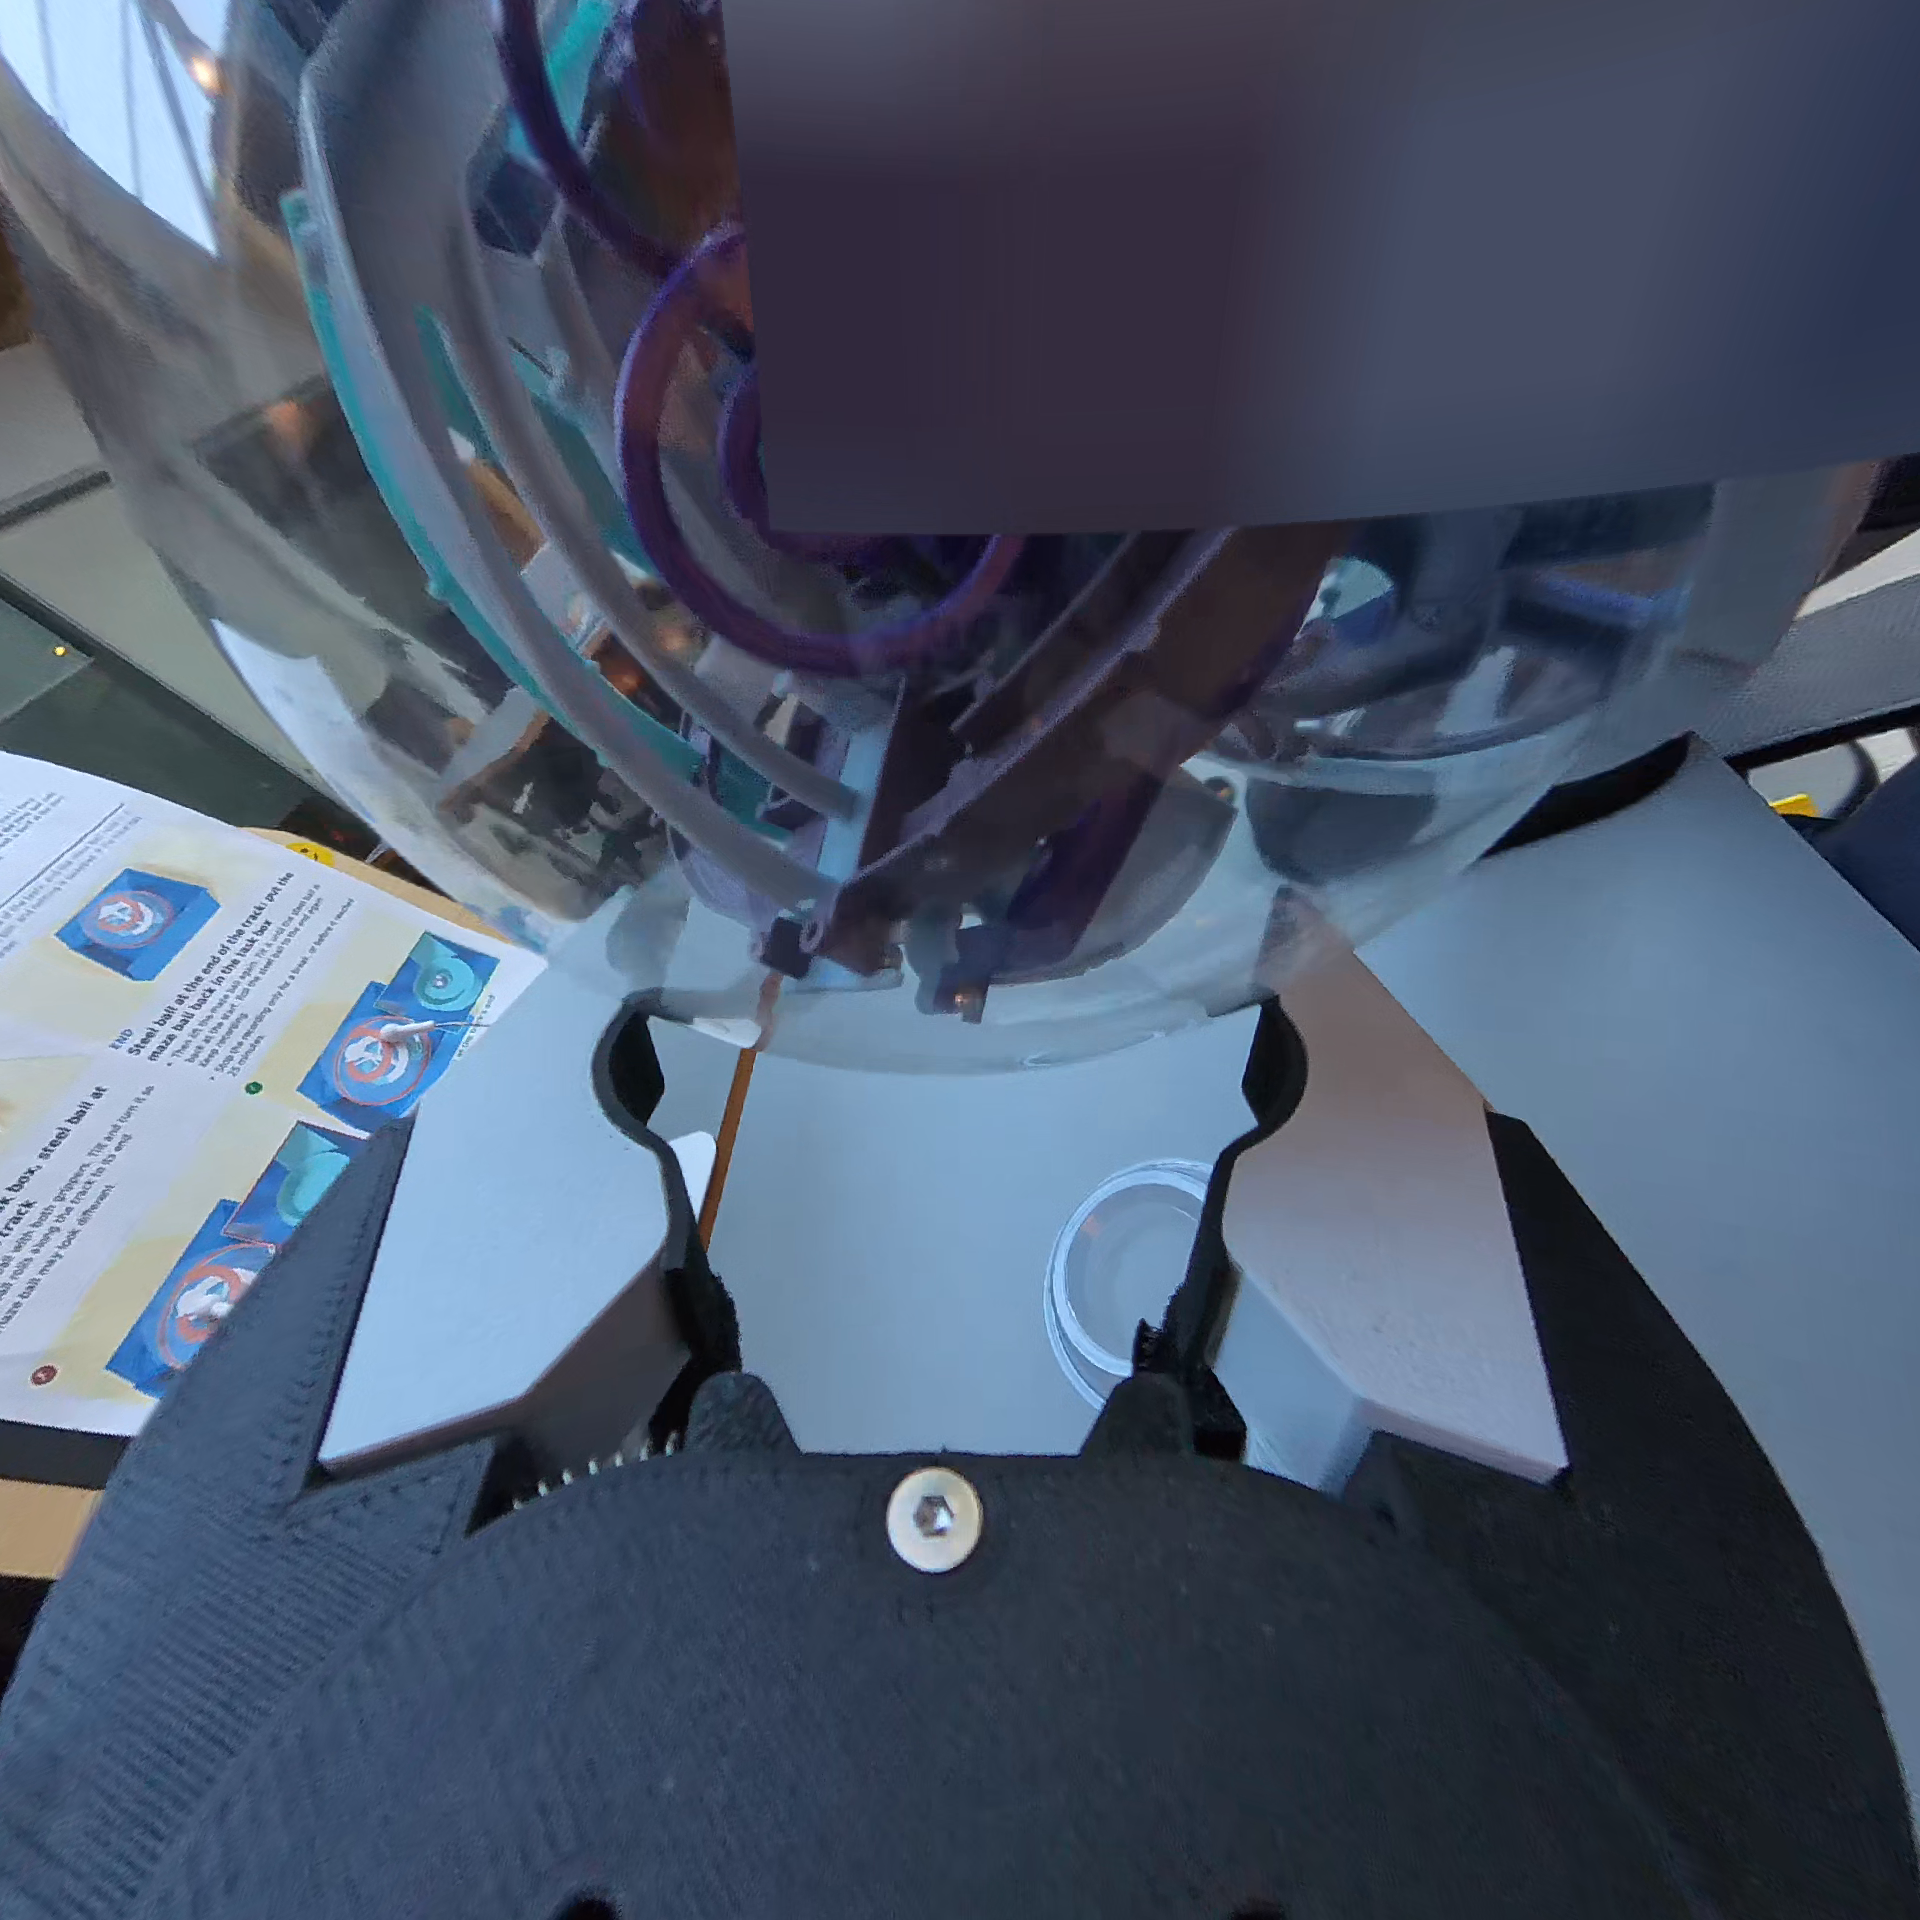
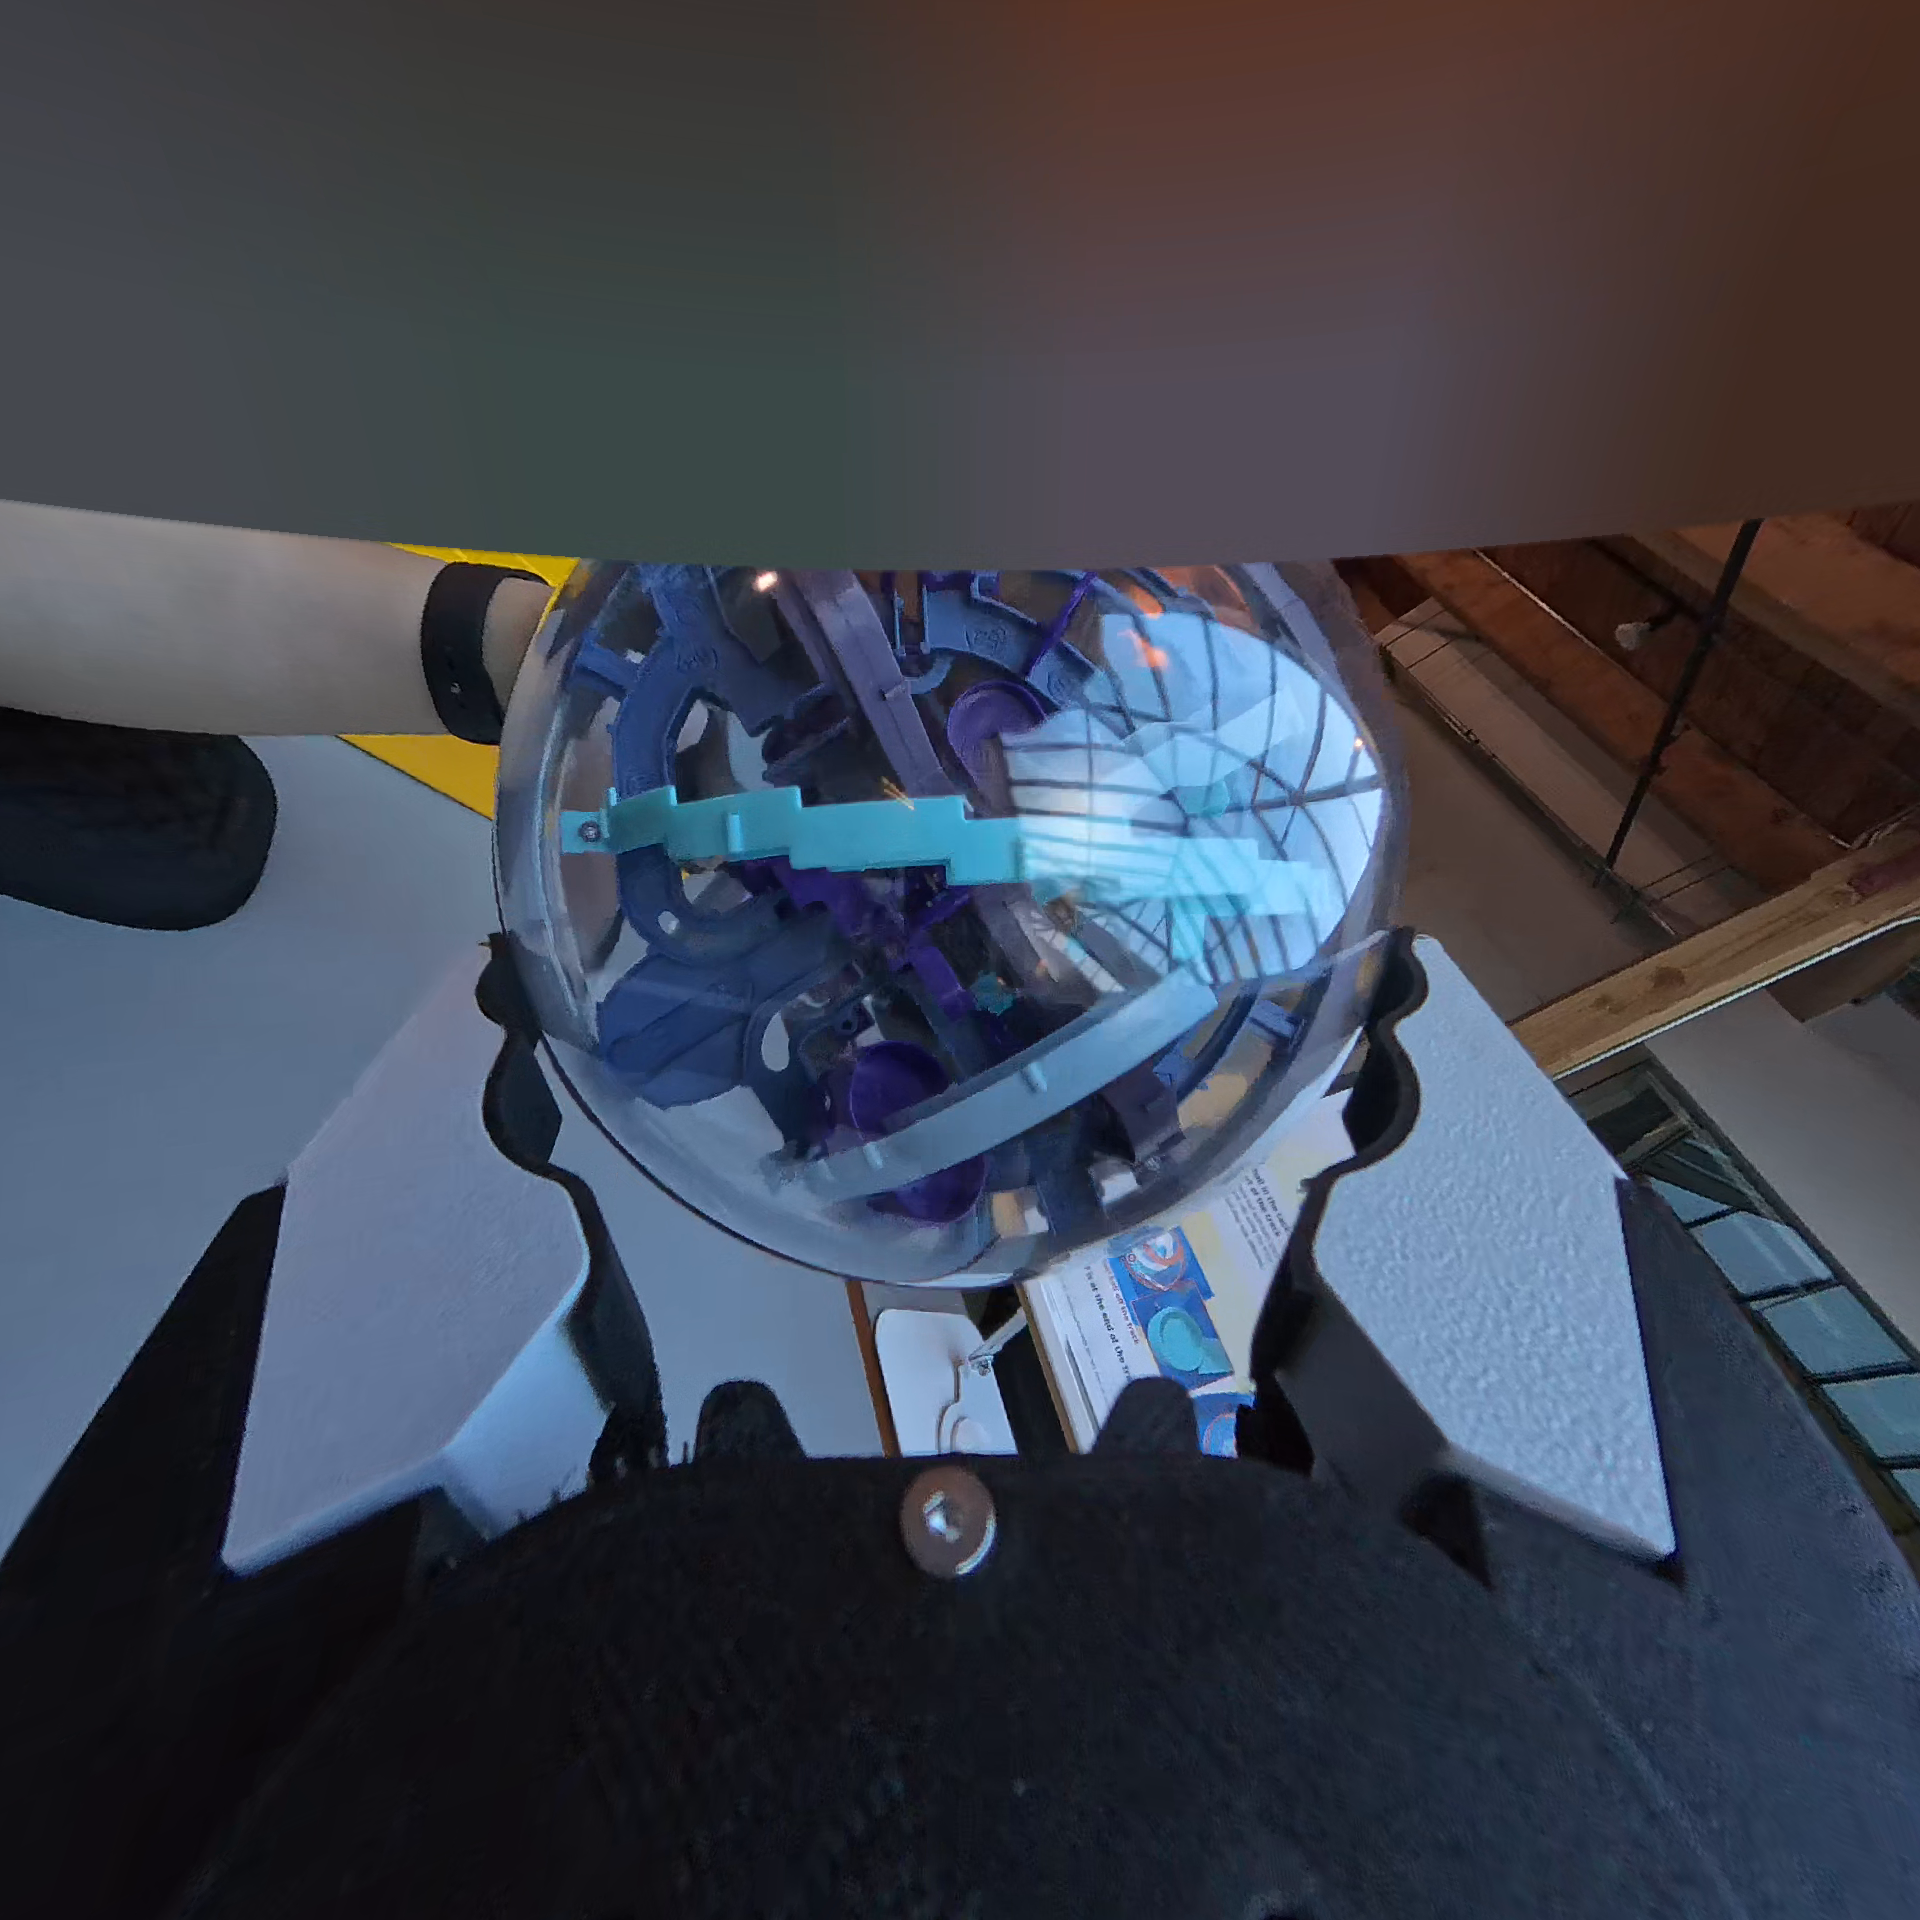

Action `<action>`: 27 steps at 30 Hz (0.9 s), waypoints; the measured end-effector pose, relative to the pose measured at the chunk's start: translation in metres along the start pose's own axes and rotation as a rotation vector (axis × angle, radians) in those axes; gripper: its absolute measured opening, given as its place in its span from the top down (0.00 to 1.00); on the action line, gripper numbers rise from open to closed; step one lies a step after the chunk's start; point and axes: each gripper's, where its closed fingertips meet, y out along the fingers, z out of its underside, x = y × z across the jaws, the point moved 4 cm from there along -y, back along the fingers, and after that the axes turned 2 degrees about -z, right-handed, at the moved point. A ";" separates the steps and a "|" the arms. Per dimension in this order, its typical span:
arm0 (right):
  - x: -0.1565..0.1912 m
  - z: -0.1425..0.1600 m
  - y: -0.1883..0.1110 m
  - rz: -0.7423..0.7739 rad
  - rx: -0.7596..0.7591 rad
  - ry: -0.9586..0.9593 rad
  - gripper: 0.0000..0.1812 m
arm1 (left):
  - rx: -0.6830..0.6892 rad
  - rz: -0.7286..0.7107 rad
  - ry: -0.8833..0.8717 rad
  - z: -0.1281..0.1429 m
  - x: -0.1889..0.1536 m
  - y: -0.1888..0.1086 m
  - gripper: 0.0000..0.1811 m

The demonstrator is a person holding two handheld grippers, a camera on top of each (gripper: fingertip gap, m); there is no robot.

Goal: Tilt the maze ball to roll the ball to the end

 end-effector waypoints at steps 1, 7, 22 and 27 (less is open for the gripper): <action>0.000 0.000 0.000 0.003 -0.001 -0.008 0.14 | -0.007 0.005 -0.004 -0.002 -0.001 0.000 0.36; -0.001 0.003 0.002 0.001 0.012 0.037 0.14 | -0.014 0.038 -0.075 -0.005 -0.005 0.004 0.33; -0.012 0.007 0.000 0.008 -0.070 0.199 0.15 | -0.143 0.056 -0.181 -0.016 0.000 0.002 0.32; -0.014 0.009 0.000 0.015 -0.063 0.233 0.15 | -0.167 0.044 -0.188 -0.019 0.003 -0.001 0.32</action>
